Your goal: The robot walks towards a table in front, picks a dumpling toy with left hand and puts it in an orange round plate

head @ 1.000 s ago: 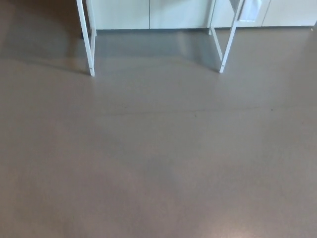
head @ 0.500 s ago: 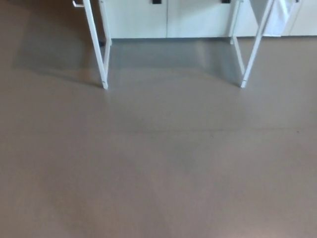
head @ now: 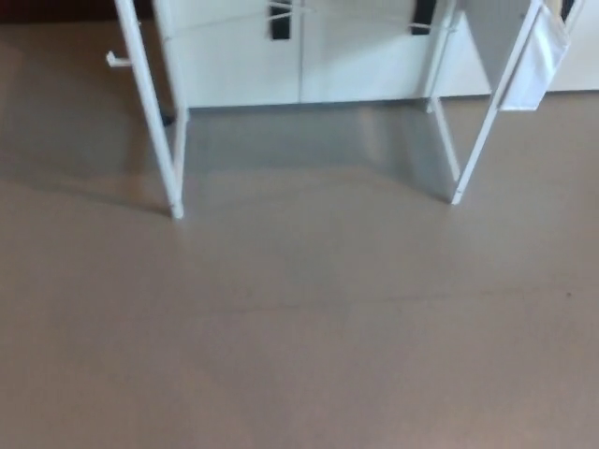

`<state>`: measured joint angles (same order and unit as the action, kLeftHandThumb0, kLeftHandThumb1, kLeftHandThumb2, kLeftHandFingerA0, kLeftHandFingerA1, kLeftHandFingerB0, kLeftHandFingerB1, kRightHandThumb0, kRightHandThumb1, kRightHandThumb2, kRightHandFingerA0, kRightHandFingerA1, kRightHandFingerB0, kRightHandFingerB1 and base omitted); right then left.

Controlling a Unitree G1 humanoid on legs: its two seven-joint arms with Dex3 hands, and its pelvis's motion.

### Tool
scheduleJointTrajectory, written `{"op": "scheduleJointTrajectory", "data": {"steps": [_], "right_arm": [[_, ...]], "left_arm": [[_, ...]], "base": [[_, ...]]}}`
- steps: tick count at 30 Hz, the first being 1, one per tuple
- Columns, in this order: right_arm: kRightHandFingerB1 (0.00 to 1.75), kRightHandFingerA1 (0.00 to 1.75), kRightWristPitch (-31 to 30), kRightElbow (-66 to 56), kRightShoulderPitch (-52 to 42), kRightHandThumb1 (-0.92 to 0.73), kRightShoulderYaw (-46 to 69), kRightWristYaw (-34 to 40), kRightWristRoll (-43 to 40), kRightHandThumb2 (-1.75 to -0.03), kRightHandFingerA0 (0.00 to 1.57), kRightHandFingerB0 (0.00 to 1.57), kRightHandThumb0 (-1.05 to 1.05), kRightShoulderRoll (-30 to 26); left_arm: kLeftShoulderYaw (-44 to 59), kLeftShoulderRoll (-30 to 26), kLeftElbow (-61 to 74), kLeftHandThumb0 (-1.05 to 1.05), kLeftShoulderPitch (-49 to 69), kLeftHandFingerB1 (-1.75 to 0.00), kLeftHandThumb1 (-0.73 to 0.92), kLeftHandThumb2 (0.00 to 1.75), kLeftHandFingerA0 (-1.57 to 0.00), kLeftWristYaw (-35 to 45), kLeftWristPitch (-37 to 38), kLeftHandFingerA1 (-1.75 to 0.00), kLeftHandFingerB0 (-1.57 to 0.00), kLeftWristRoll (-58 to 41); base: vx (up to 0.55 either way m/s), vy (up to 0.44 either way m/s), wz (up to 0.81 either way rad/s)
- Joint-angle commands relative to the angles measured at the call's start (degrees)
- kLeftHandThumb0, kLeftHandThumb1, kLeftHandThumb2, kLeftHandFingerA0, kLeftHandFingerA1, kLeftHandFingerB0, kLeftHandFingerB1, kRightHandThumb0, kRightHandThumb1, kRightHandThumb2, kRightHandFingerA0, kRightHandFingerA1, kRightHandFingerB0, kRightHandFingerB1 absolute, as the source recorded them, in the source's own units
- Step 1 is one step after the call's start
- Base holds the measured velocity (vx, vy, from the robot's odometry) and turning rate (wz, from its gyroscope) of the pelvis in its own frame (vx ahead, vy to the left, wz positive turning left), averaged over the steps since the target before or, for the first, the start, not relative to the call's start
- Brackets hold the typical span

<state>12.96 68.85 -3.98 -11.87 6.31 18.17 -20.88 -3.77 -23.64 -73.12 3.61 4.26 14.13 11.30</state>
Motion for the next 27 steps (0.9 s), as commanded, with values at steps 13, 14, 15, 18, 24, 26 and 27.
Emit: {"op": "scheduleJointTrajectory", "data": {"steps": [13,14,15,18,24,26,27], "right_arm": [[0.42,0.54,-0.55,-0.11,0.23,-0.51,0.95,-0.89,-0.66,-0.54,0.69,0.52,0.14,-0.11],[0.42,0.54,-0.53,-0.03,0.18,-0.51,1.18,-1.19,-0.89,-0.54,0.69,0.52,0.14,-0.02],[0.42,0.5,-0.64,-0.02,0.15,-0.5,1.01,-0.98,-0.59,-0.54,0.6,0.52,0.12,-0.01],[0.42,0.55,-0.51,-0.19,-0.15,-0.51,0.62,-0.24,0.13,-0.54,0.68,0.53,0.12,-0.02],[0.42,0.61,-0.58,-0.1,-0.87,-0.51,0.34,0.12,0.45,-0.54,0.8,0.53,0.1,0.03],[0.42,0.55,-0.42,-0.3,-1.35,-0.51,0.47,0.14,0.26,-0.55,0.73,0.53,0.13,0.06],[0.42,0.55,-0.25,-0.28,-1.44,-0.51,0.48,0.17,0.25,-0.55,0.73,0.53,0.13,0.04]], "left_arm": [[-1.57,-1.2,-0.2,0.06,-0.23,-0.41,0.42,0.52,-0.91,-1.37,-0.84,-0.58,-0.56,1.56],[-1.6,-1.21,-0.22,0.06,-0.24,-0.41,0.42,0.52,-0.91,-1.43,-0.89,-0.58,-0.56,1.61],[-1.63,-1.19,-0.31,0.05,-0.34,-0.41,0.41,0.52,-0.92,-1.37,-1.13,-0.58,-0.55,1.65],[-1.62,-1.16,-0.48,0.06,-0.4,-0.41,0.42,0.52,-0.91,-1.2,-1.32,-0.58,-0.54,1.7],[-2.12,-1.22,-0.25,-0.01,0.07,-0.4,0.45,0.53,-0.92,-1.84,-1.02,-0.58,-0.54,2.37],[-2.1,-0.97,-0.18,-0.01,0.19,-0.4,0.45,0.53,-0.92,-2.6,-0.94,-0.59,-0.55,2.39],[-2.04,-0.9,-0.18,-0.01,0.22,-0.4,0.45,0.53,-0.92,-2.72,-0.87,-0.59,-0.55,2.33]], "base": [[0.43,0.015,0.27],[0.52,-0.12,0.44],[0.51,-0.087,0.02],[0.47,-0.093,0.0],[0.4,0.013,-0.19],[0.57,0.137,-0.28],[0.68,0.194,-0.83]]}}
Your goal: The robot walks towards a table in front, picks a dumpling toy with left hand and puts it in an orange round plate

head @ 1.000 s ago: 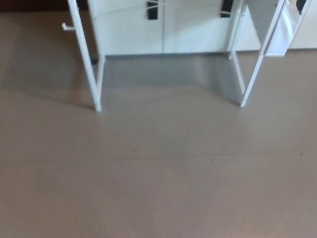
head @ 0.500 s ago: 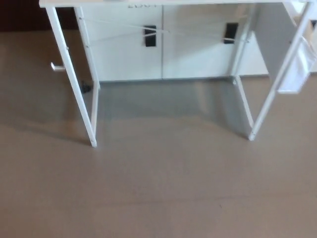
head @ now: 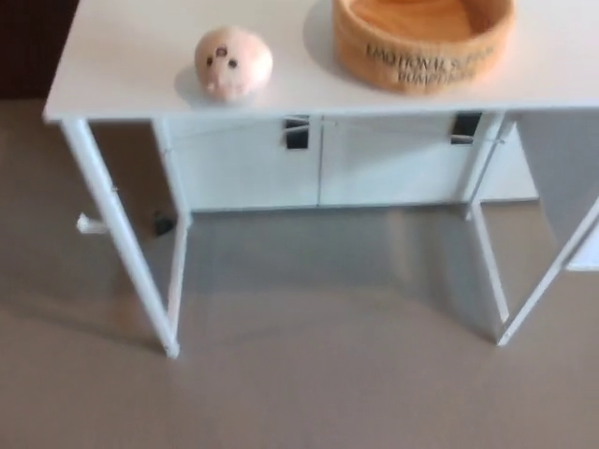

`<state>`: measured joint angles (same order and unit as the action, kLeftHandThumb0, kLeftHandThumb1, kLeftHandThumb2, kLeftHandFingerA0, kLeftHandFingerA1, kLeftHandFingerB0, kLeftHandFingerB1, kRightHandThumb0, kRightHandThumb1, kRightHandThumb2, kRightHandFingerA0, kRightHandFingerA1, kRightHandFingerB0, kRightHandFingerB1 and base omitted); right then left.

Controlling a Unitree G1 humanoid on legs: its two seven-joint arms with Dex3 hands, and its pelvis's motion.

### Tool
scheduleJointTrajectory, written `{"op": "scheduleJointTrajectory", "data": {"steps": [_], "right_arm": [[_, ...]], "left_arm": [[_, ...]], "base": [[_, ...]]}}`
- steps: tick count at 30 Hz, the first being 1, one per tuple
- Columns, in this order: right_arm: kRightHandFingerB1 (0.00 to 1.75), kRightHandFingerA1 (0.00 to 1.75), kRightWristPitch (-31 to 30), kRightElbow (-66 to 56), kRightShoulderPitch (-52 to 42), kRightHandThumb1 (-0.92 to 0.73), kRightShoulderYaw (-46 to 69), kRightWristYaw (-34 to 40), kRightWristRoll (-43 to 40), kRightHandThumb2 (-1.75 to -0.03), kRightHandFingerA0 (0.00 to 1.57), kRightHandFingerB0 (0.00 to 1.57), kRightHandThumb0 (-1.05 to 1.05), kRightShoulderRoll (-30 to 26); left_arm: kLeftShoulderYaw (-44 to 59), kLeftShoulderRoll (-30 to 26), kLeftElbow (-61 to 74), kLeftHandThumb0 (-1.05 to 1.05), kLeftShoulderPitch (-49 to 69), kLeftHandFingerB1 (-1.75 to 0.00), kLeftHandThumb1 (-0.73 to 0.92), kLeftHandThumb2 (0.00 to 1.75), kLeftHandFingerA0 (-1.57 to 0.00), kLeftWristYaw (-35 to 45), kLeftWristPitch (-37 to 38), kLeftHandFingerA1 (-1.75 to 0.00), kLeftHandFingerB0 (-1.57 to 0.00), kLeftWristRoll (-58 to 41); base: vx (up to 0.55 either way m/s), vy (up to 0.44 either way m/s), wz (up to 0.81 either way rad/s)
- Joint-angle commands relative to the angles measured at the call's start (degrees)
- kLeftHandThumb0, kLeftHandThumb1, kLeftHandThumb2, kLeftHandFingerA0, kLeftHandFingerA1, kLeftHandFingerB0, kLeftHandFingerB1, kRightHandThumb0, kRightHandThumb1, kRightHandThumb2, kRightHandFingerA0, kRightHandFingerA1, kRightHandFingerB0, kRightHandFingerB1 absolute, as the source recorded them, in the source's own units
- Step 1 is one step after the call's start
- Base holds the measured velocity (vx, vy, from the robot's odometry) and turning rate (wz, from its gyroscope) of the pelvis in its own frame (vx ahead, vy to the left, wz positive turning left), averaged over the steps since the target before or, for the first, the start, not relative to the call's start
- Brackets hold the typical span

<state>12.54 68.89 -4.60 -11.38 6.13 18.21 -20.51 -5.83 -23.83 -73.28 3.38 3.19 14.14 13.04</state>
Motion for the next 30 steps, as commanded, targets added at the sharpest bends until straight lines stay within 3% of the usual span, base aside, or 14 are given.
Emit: {"op": "scheduleJointTrajectory", "data": {"steps": [1,10,14,18,30], "right_arm": [[0.42,0.52,0.37,0.29,-0.72,-0.49,-0.23,0.62,0.52,-0.54,0.72,0.54,0.12,-0.31],[0.42,0.56,1.02,0.66,-0.71,-0.5,-0.13,0.55,0.32,-0.53,0.76,0.54,0.14,-0.22],[0.42,0.55,1.09,1.19,-0.29,-0.48,-0.43,0.47,0.67,-0.54,0.77,0.53,0.14,-0.25],[0.42,0.56,0.99,1.04,-0.27,-0.49,-0.71,0.79,0.89,-0.54,0.77,0.53,0.13,-0.21],[0.43,0.54,1.33,0.72,-0.36,-0.48,-0.51,0.68,0.69,-0.53,0.75,0.53,0.15,-0.18]], "left_arm": [[0.18,-0.63,0.16,0.01,0.59,-0.41,0.45,0.53,-0.93,-1.93,-0.14,-0.6,-0.55,0.42],[0.17,-0.36,2.43,-0.05,1.27,-0.41,0.43,0.52,-0.9,-4.03,3.17,-0.57,-0.55,0.63],[0.2,-0.04,5.67,-0.01,1.83,-0.41,0.43,0.52,-0.79,-4.84,5.24,-0.52,-0.57,0.49],[-0.27,-0.12,7.51,-0.01,2.56,-0.41,0.42,0.51,-0.81,-4.87,6.12,-0.53,-0.59,0.94],[-0.23,-0.18,7.27,-0.01,2.1,-0.4,0.42,0.51,-0.8,-4.56,5.52,-0.53,-0.56,0.71]], "base": [[0.64,0.208,-0.48],[0.49,0.133,-0.02],[0.34,-0.061,0.29],[0.4,-0.099,0.75],[0.22,0.027,0.0]]}}
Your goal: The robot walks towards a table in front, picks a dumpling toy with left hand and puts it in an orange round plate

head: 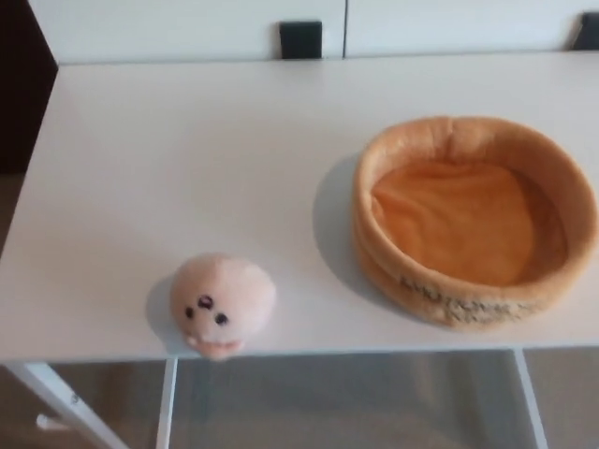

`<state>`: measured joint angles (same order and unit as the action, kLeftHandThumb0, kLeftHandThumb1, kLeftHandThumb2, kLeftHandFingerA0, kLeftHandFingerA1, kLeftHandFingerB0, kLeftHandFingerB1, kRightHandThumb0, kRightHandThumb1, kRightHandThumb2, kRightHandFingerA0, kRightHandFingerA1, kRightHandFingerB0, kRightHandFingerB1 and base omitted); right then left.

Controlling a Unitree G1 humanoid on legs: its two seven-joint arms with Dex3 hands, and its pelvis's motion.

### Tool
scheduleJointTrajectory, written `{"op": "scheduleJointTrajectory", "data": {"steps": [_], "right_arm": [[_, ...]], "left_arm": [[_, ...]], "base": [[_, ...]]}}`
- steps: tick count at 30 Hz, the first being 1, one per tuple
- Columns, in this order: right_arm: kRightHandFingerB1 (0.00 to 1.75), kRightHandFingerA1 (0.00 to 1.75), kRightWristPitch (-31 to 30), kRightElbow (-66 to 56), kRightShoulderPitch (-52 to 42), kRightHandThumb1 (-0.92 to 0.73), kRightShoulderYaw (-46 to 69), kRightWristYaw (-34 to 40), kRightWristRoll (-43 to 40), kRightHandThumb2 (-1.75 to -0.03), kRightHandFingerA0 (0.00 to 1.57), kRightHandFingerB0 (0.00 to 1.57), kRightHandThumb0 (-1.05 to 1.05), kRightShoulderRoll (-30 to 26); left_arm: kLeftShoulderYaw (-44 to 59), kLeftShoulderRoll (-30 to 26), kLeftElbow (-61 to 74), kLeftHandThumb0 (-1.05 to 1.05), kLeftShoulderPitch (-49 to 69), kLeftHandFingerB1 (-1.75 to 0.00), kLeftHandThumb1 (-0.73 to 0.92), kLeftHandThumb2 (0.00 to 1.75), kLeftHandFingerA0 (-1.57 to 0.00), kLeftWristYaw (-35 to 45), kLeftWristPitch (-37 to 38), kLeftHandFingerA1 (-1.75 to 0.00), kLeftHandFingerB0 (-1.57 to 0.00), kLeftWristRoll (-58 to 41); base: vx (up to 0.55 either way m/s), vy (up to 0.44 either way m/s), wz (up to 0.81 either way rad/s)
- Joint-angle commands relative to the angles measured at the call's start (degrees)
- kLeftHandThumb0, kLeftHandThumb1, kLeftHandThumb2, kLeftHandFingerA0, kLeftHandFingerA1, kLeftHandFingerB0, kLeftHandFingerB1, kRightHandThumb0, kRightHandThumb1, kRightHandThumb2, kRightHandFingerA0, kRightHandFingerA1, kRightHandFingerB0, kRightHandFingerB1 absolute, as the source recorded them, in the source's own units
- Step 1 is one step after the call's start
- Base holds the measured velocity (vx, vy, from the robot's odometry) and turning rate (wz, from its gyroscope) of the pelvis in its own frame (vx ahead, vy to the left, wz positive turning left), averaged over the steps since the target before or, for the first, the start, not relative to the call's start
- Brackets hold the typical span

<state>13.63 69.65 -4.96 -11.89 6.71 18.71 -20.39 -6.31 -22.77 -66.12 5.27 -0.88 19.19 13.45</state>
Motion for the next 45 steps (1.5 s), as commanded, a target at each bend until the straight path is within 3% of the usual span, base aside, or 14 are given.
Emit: {"op": "scheduleJointTrajectory", "data": {"steps": [1,11,13,14,17,18,23,26,30,31,35,36,38,45], "right_arm": [[0.43,0.54,0.46,-0.11,-0.08,-0.48,-0.01,0.08,0.21,-0.53,0.75,0.53,0.15,-0.35],[0.42,0.55,0.2,0.16,-0.37,-0.49,0.03,-0.21,0.11,-0.54,0.76,0.52,0.12,-0.04],[0.42,0.52,-0.04,0.27,0.07,-0.49,-0.14,-0.1,0.35,-0.54,0.7,0.52,0.12,-0.07],[0.42,0.53,0.08,0.19,0.05,-0.49,-0.03,-0.22,0.22,-0.54,0.7,0.53,0.13,-0.14],[0.42,0.56,-0.08,0.06,0.13,-0.48,0.2,-0.42,-0.04,-0.54,0.78,0.53,0.13,-0.35],[0.42,0.56,-0.39,0.03,0.19,-0.49,0.1,-0.43,0.1,-0.54,0.78,0.53,0.11,-0.54],[0.42,0.54,-0.71,0.86,0.47,-0.48,0.41,-0.47,-0.18,-0.54,0.74,0.53,0.14,-0.57],[0.42,0.57,-0.71,0.49,-0.34,-0.5,0.58,-0.84,-0.47,-0.54,0.76,0.52,0.13,-0.57],[0.42,0.54,-0.85,0.77,-0.64,-0.52,0.65,-0.85,-0.59,-0.54,0.69,0.53,0.12,-0.24],[0.42,0.61,-0.8,0.51,-0.65,-0.52,0.58,-0.86,-0.5,-0.54,0.77,0.52,0.11,-0.33],[0.42,0.63,-0.95,-0.5,-0.71,-0.52,1.27,-1.23,-1.17,-0.54,0.8,0.53,0.13,-0.55],[0.43,0.52,-0.85,-0.37,-0.66,-0.5,1.36,-1.09,-1.23,-0.54,0.64,0.54,0.13,-0.48],[0.42,0.53,-0.61,0.21,-0.51,-0.49,1.34,-0.84,-1.07,-0.54,0.67,0.53,0.14,-0.34],[0.42,0.56,-0.89,-0.06,-0.83,-0.52,1.15,-0.83,-0.39,-0.54,0.73,0.53,0.13,-0.18]], "left_arm": [[0.24,-1.26,0.26,-0.01,0.27,-0.4,0.42,0.51,-0.8,-0.51,0.68,-0.53,-0.56,0.32],[-2.47,-2.93,3.75,-0.1,1.84,-0.4,0.41,0.52,-0.85,-1.91,2.71,-0.53,-0.54,3.43],[-3.65,-4.56,8.95,-0.11,3.07,-0.39,0.41,0.52,-0.85,-1.22,1.29,-0.52,-0.54,4.72],[-3.73,-6.39,17.84,-0.22,6.22,-0.38,0.39,0.52,-0.99,-0.56,0.2,-0.54,-0.54,5.95],[-2.08,-10.5,44.46,-0.28,17.11,-0.37,0.39,0.52,-0.99,1.98,-3.29,-0.52,-0.53,8.66],[-0.25,-11.36,52.17,-0.25,21.91,-0.37,0.37,0.51,-0.76,2.52,-1.08,-0.48,-0.53,8.01],[9.03,-13.13,73.44,-0.25,38.92,-0.37,0.34,0.5,-0.71,4.41,14.16,-0.49,-0.53,1.4],[13.05,-12.63,81.9,-0.39,46.36,-0.41,0.33,0.59,-0.62,6.97,14.86,-0.5,-0.5,-2.4],[14.23,-12.53,81.38,-0.24,50.86,-0.38,0.34,0.51,-0.65,7.47,16.02,-0.47,-0.54,-2.35],[13.7,-12.72,79.44,-0.23,50.48,-0.38,0.35,0.51,-0.74,7.64,14.67,-0.51,-0.54,-1.87],[12.99,-13.16,76.76,-0.24,49.39,-0.38,0.35,0.51,-0.7,8.27,11.99,-0.49,-0.53,-1.35],[12.75,-13.25,75.56,-0.23,48.87,-0.38,0.35,0.51,-0.7,8.22,11.99,-0.49,-0.53,-1.27],[12.5,-13.3,74.09,-0.22,48.48,-0.38,0.35,0.51,-0.78,8.3,11.52,-0.51,-0.53,-1.17],[12.3,-13.79,71.99,-0.23,48.91,-0.38,0.35,0.51,-0.66,9.91,10.35,-0.47,-0.53,-1.37]], "base": [[0.32,0.245,-0.12],[0.14,0.067,0.05],[0.1,-0.092,0.02],[0.1,-0.128,0.13],[0.03,-0.063,-0.06],[0.05,0.105,0.02],[0.05,0.039,-0.06],[0.01,0.018,-0.04],[0.05,0.106,-0.11],[-0.01,0.132,-0.37],[0.07,0.169,0.12],[0.0,0.0,0.0],[0.0,0.0,0.0],[0.0,0.0,0.0]]}}
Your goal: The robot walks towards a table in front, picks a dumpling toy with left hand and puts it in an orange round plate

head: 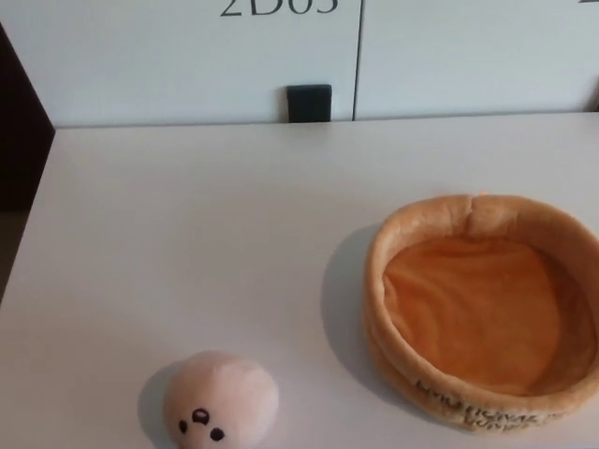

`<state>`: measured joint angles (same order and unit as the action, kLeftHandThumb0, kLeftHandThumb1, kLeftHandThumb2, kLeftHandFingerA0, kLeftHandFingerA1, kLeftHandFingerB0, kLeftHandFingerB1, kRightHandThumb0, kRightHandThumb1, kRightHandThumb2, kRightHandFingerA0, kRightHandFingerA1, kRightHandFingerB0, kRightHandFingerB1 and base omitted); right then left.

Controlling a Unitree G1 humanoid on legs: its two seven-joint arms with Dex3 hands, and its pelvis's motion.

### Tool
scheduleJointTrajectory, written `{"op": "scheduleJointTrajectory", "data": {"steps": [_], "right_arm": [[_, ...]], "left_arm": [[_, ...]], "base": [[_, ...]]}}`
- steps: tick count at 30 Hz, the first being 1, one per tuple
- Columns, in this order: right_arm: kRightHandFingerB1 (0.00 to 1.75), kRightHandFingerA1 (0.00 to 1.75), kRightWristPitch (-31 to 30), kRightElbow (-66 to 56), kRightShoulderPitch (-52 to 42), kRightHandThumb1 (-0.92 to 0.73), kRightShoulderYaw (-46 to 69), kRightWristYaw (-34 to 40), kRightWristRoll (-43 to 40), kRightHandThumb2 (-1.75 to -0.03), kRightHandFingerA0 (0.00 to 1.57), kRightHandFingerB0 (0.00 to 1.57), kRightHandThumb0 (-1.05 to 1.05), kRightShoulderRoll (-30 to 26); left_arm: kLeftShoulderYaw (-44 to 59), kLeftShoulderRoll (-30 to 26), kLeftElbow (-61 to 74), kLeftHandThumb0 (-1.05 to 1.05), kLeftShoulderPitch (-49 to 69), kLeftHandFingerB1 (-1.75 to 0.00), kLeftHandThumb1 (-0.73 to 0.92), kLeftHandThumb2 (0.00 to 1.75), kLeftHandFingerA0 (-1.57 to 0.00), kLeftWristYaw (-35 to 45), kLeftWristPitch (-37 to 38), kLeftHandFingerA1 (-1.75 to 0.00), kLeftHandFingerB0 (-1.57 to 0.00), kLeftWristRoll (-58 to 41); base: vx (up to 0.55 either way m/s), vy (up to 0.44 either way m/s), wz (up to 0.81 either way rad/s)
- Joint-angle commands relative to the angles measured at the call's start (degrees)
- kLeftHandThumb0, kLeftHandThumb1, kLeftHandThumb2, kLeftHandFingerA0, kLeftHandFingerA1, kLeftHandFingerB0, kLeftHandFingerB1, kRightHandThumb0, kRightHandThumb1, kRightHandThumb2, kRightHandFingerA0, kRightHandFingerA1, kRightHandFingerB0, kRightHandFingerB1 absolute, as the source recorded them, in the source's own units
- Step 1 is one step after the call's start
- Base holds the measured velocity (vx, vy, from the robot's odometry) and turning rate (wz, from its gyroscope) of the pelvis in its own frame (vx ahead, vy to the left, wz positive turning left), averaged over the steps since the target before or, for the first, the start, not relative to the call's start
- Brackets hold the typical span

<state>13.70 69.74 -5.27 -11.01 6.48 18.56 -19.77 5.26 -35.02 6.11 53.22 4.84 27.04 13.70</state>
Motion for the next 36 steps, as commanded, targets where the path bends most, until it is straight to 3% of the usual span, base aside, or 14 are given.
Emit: {"op": "scheduleJointTrajectory", "data": {"steps": [1,5,9,11,17,20,26,27,28,29,30,32,36], "right_arm": [[0.42,0.56,-0.94,-0.2,-0.5,-0.51,0.31,-0.61,-0.23,-0.54,0.74,0.53,0.12,-0.85],[0.42,0.54,-1.07,0.02,-0.24,-0.5,0.32,-0.6,-0.16,-0.54,0.71,0.53,0.13,-0.7],[0.42,0.58,-1.07,0.03,-0.57,-0.51,0.46,-0.63,-0.29,-0.54,0.77,0.53,0.12,-0.52],[0.42,0.6,-1.05,0.23,-0.26,-0.51,0.6,-0.96,-0.39,-0.55,0.78,0.52,0.12,-0.65],[0.42,0.55,-0.8,-0.33,-0.54,-0.5,0.72,-1.14,-0.35,-0.54,0.71,0.52,0.12,-1.0],[0.42,0.59,-0.86,-0.51,-0.79,-0.52,1.17,-1.23,-0.79,-0.54,0.75,0.52,0.12,-1.03],[0.43,0.6,-0.81,-0.45,-0.9,-0.52,1.26,-1.11,-0.83,-0.55,0.78,0.53,0.11,-1.03],[0.43,0.6,-0.66,-1.26,-1.34,-0.52,1.22,-1.1,-0.83,-0.54,0.76,0.53,0.12,-1.08],[0.43,0.6,-0.61,-1.49,-1.47,-0.52,1.21,-1.1,-0.83,-0.54,0.76,0.53,0.12,-1.1],[0.42,0.6,-0.8,-0.94,-1.51,-0.53,1.11,-1.13,-0.76,-0.54,0.78,0.52,0.1,-0.9],[0.41,0.57,-0.88,-0.45,-1.43,-0.53,0.88,-0.98,-0.5,-0.55,0.76,0.52,0.09,-0.81],[0.41,0.57,-0.93,0.02,-1.32,-0.53,0.62,-0.77,-0.2,-0.55,0.76,0.52,0.09,-0.74],[0.42,0.63,-1.33,-0.05,-1.22,-0.52,0.66,-0.81,-0.28,-0.56,0.8,0.51,0.14,-0.72]], "left_arm": [[0.71,-1.48,-0.6,-0.24,0.69,-0.38,0.35,0.51,-0.68,4.39,2.46,-0.47,-0.53,-1.58],[0.8,-1.45,-1.23,-0.24,0.27,-0.38,0.36,0.51,-0.73,5.14,1.94,-0.49,-0.52,-1.09],[0.58,-2.27,-2.82,-0.2,0.5,-0.37,0.36,0.51,-0.62,7.71,-0.02,-0.46,-0.5,-1.52],[1.46,-2.43,-2.92,-0.22,2.56,-0.37,0.36,0.51,-0.7,7.74,2.59,-0.47,-0.53,-1.73],[8.01,-3.25,6.48,-0.26,14.01,-0.38,0.36,0.51,-0.74,9.48,11.29,-0.47,-0.55,-4.32],[17.07,-6.66,16.2,-0.32,27.17,-0.38,0.36,0.51,-0.64,16.9,18.79,-0.44,-0.54,-17.52],[32.69,-12.39,21.09,-0.31,40.9,-0.4,0.31,0.5,-0.68,29.08,32.19,-0.43,-0.6,-44.43],[38.24,-10.82,24.79,-0.23,42.79,-0.4,0.3,0.49,-0.65,34.07,30.5,-0.42,-0.61,-54.33],[39.69,-10.35,25.81,-0.23,43.27,-0.4,0.3,0.49,-0.65,35.44,29.87,-0.42,-0.61,-56.91],[44.31,-9.61,28.05,-0.27,39.23,-0.39,0.3,0.5,-0.62,39.64,26.66,-0.42,-0.58,-65.56],[46.53,-9.69,28.97,-0.39,36.16,-0.41,0.29,0.56,-0.58,40.77,24.63,-0.44,-0.55,-69.17],[48.74,-9.73,29.81,-0.39,33.07,-0.41,0.29,0.56,-0.58,41.88,22.26,-0.44,-0.55,-72.48],[51.9,-12.97,33.39,-0.41,22.41,-0.4,0.27,0.56,-0.54,30.48,17.41,-0.42,-0.52,-74.33]], "base": [[0.0,0.0,0.0],[0.0,0.0,0.0],[0.0,0.0,0.0],[0.0,0.0,0.0],[0.0,0.0,0.0],[0.0,0.0,0.0],[0.0,0.0,0.0],[0.0,0.0,0.0],[0.0,0.0,0.0],[0.0,0.0,0.0],[0.0,0.0,0.0],[0.0,0.0,0.0],[0.0,0.0,0.0]]}}
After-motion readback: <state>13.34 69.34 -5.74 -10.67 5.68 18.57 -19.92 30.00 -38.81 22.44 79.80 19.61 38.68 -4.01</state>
